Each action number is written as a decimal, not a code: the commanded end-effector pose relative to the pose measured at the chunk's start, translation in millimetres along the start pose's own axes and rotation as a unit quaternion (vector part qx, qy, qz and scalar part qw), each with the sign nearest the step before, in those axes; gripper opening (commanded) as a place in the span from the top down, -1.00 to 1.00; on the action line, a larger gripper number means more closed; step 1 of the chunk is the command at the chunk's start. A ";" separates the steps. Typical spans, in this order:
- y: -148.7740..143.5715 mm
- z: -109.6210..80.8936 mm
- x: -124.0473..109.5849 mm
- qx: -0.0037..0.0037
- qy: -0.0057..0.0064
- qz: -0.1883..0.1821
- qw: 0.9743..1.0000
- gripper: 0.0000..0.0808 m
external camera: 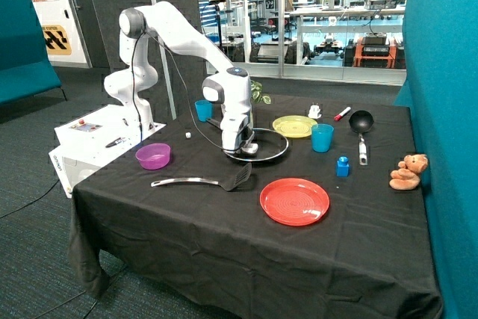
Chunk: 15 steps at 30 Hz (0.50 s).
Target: Clean the pan
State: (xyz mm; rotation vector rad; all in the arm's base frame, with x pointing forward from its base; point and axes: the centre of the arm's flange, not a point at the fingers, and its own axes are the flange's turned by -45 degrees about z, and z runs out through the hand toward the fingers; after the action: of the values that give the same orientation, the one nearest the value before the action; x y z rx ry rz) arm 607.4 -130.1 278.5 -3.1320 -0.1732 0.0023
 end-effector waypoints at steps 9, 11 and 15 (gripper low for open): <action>-61.2 -9.4 8.1 -0.002 0.000 -0.052 0.999 1.00; -65.5 -11.8 10.4 -0.002 0.000 -0.055 0.998 1.00; -72.8 -19.1 14.8 -0.002 0.000 -0.064 0.998 1.00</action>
State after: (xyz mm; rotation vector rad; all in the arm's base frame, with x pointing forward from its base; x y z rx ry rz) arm 607.5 -80.9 286.8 -3.1233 -0.3088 -0.0121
